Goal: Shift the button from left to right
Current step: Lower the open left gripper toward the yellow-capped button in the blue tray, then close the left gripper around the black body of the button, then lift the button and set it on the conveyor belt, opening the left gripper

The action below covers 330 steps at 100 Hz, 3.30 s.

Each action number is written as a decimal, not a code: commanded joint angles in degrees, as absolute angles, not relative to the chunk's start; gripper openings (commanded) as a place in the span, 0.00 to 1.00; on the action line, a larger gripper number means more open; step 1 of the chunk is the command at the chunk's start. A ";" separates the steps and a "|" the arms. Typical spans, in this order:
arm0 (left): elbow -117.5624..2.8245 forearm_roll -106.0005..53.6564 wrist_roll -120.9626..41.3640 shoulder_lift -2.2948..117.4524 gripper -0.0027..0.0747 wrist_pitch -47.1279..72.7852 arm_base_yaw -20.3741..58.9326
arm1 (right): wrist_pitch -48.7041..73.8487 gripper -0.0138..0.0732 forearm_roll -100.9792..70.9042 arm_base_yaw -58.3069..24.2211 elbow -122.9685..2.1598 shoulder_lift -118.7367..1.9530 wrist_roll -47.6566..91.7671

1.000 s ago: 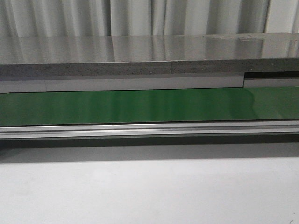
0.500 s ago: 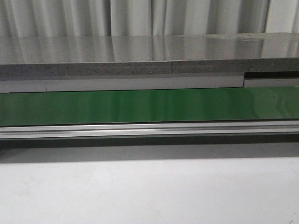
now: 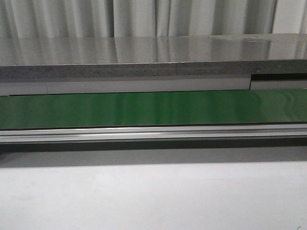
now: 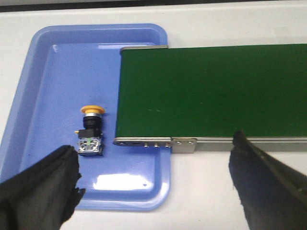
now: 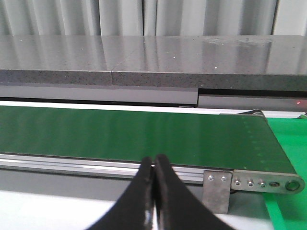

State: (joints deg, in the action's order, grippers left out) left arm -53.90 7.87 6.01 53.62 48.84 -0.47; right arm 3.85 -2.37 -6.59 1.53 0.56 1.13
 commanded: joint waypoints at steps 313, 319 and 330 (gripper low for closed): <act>-88.23 -10.54 -13.15 104.19 0.04 57.54 -15.13 | -0.89 0.08 -1.72 -6.43 0.63 1.71 1.16; -88.23 -10.38 -13.15 104.59 0.04 57.76 -13.87 | -0.89 0.08 -1.72 -6.43 0.63 1.71 1.16; -88.23 -9.60 -13.24 105.40 0.05 57.89 -12.00 | -0.89 0.08 -1.72 -6.43 0.63 1.71 1.16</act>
State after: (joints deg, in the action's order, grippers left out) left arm -86.43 -9.64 -13.07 107.46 58.74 -13.30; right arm 3.85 -2.37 -6.59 1.53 0.56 1.13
